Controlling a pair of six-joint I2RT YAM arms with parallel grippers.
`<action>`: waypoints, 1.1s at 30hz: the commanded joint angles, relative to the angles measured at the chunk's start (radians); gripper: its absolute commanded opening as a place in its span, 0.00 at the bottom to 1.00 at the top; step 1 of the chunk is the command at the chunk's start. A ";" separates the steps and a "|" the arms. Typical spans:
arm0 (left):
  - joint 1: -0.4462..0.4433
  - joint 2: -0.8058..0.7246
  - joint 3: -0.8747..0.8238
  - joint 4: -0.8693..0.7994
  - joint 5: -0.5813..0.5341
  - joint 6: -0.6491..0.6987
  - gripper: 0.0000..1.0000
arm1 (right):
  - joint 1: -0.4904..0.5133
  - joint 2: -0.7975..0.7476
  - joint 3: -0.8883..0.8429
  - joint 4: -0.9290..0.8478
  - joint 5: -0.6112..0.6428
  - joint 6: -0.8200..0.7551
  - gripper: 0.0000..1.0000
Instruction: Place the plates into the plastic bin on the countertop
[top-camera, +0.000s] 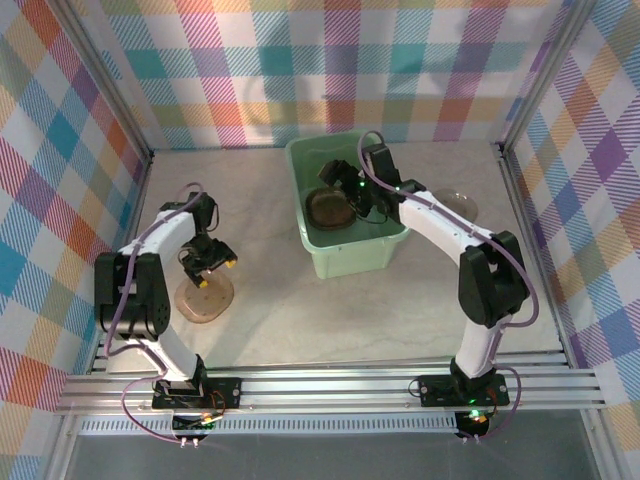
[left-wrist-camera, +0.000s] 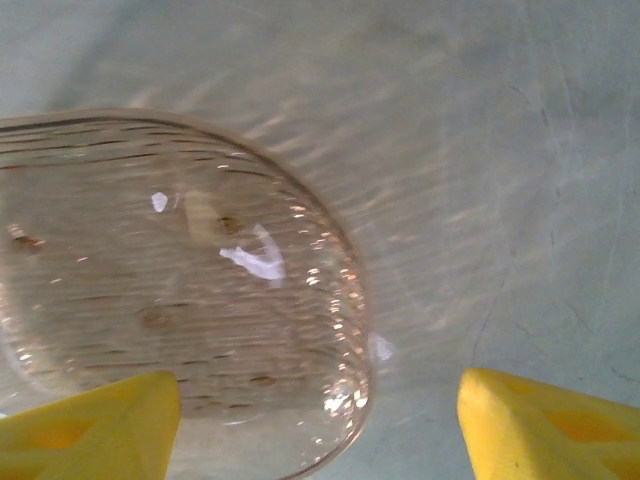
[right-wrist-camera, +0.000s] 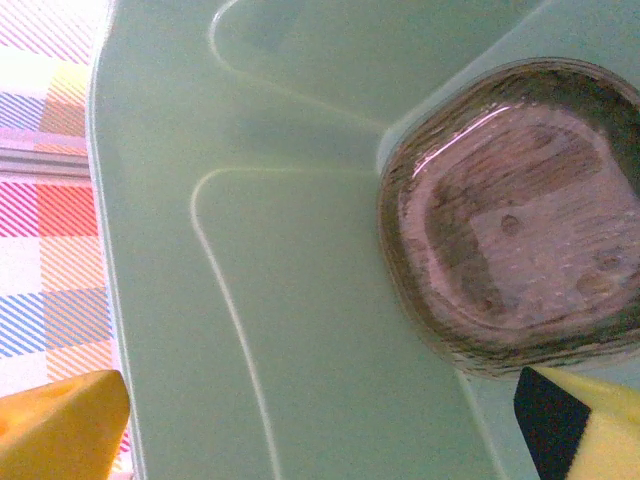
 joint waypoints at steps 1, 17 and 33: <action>-0.024 0.050 0.044 0.010 0.016 0.028 0.70 | -0.011 -0.071 -0.029 -0.002 0.014 -0.009 0.99; -0.025 0.122 0.007 0.055 -0.010 0.060 0.55 | -0.017 -0.130 -0.091 -0.029 0.048 0.013 0.99; -0.020 0.128 -0.020 0.086 0.003 0.088 0.34 | -0.014 -0.121 -0.085 -0.033 0.034 0.031 0.99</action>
